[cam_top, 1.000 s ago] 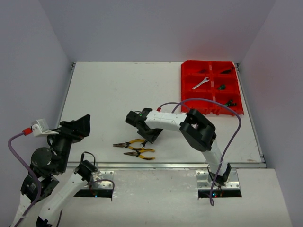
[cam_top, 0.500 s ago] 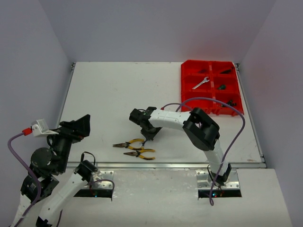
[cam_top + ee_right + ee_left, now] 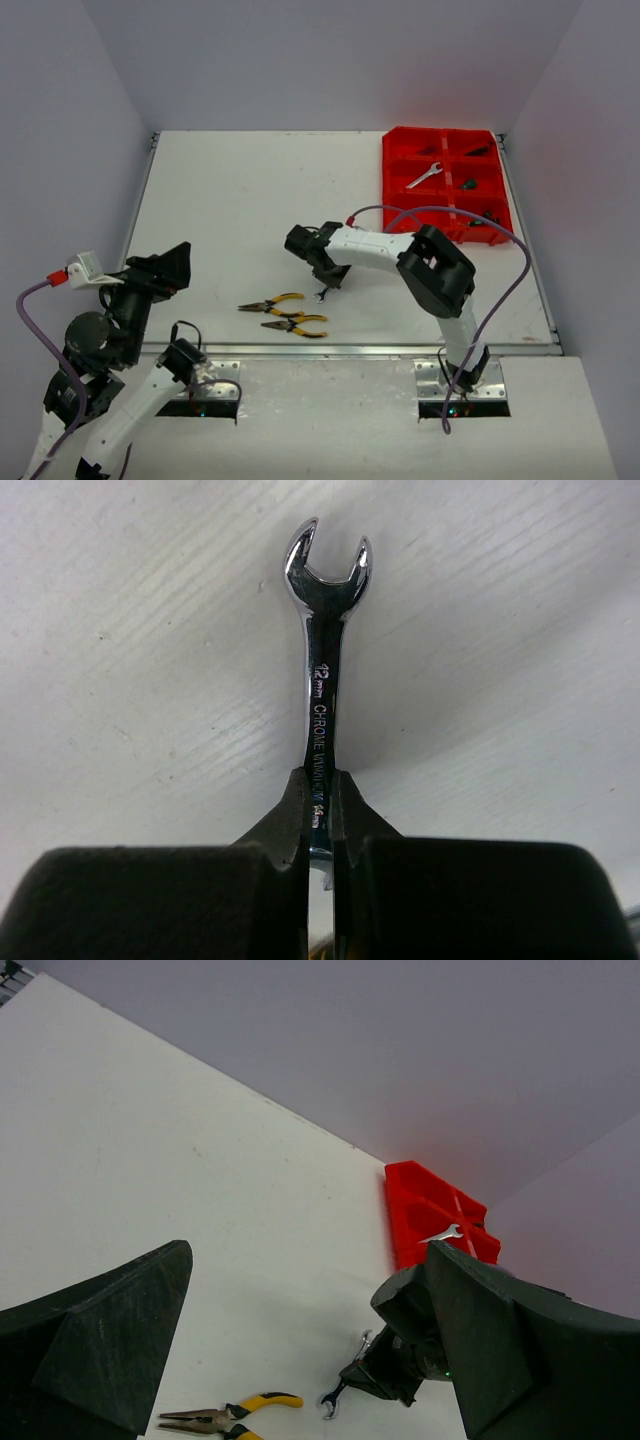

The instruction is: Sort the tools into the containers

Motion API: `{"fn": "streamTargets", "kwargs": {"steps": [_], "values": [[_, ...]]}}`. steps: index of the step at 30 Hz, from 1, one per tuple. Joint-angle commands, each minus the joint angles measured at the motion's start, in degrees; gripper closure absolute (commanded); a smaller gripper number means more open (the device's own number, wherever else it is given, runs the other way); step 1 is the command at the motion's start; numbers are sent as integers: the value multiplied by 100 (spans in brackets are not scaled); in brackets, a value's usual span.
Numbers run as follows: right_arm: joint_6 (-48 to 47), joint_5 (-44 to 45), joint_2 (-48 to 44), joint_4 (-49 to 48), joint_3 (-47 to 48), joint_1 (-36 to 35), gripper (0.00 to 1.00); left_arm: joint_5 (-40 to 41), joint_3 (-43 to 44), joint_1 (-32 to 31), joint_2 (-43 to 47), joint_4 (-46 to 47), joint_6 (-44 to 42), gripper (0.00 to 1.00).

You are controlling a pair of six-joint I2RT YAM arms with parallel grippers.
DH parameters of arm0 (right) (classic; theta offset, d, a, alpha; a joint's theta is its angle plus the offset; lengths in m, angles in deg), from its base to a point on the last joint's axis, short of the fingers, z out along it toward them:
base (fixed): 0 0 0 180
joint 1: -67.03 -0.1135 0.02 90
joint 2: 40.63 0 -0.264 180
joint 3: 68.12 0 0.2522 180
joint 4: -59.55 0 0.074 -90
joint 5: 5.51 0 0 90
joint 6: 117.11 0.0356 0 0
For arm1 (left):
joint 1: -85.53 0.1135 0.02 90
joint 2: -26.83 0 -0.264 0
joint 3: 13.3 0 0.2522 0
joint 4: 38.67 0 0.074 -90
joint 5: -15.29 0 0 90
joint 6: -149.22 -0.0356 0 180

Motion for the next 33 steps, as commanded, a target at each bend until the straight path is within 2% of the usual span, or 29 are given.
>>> {"fn": "streamTargets", "kwargs": {"steps": [1,9,13,20,25,33], "values": [[-351,776,-604,221,-54,17,100,-45,-10,-79,-42,190,-81,0],[-880,1026,-970,178,-52,8,100,-2,-1,-73,-33,173,-64,0],[-1470,1472,-1200,98,149,107,100,-1,-1,-78,-54,168,-55,0],[-2406,1568,-1320,2,878,1339,100,30,12,-82,-45,141,-46,0],[-2767,1504,-1028,-4,1645,2268,100,56,7,-82,25,137,-37,0],[-2713,1734,-248,-25,2749,3449,100,54,7,-88,23,146,-28,0]]}}
